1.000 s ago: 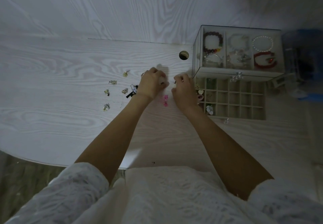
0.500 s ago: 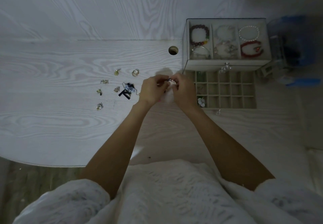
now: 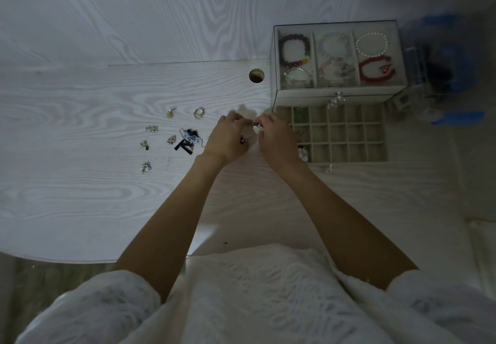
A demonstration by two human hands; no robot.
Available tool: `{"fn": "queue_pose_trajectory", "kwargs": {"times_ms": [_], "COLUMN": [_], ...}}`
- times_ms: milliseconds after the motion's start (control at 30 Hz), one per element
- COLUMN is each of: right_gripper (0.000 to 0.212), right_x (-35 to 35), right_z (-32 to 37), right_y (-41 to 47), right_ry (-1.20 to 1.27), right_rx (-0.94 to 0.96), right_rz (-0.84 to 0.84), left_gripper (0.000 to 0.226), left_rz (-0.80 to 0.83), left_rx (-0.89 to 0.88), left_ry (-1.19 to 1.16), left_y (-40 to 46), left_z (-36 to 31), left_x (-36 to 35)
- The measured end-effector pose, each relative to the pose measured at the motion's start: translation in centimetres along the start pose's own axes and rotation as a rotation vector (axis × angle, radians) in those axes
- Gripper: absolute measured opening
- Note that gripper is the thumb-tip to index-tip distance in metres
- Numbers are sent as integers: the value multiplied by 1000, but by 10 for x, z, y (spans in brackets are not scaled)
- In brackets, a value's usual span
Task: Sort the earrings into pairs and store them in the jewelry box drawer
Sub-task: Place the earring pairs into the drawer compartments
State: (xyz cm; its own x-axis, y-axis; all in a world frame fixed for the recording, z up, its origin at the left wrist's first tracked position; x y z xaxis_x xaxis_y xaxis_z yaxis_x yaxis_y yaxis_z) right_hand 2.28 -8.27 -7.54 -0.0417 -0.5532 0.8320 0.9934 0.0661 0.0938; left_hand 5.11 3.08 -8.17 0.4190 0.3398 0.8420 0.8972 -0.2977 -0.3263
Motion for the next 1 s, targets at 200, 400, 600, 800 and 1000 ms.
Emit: {"fn": "queue_pose_trajectory", "kwargs": {"times_ms": [200,400,600,800,1000], "right_gripper": [20,17,15,22,21], "right_x": [-2,23,84,79,86], "right_z": [1,3,-51,-89,-97], "right_y": [3,4,-37,-46,-56], "right_ry": [-54,192,127,-211,-166], "right_rx": [-27,-61,-227,-326,-262], "right_rz": [56,-31,-194,43,-44], "left_gripper": [25,24,27,27,26], "left_rz": [-39,-177,-170,-129,-63], "left_rx": [67,80,-78,-73,-20], "left_ry": [-109,-385,-437,-399,-412], "left_y": [8,-1,-3,4,13], "left_z": [-1,-11,-70,-105,-121], "left_x": [9,19,15,-6,-23]}}
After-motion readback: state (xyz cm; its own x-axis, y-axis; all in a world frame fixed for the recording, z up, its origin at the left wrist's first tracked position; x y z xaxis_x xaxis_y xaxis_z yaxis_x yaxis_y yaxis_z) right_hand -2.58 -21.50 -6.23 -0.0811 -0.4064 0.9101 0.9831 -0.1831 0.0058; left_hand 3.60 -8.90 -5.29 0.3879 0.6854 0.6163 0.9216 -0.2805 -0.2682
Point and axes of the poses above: each hand's wrist, its own y-axis towards the middle knuckle, its own x-axis out of the back of the hand, z = x × y, the point moved 4 cm from there along y, towards the middle knuckle, and after that the axes turned 7 degrees about x, right-handed, at the moved point
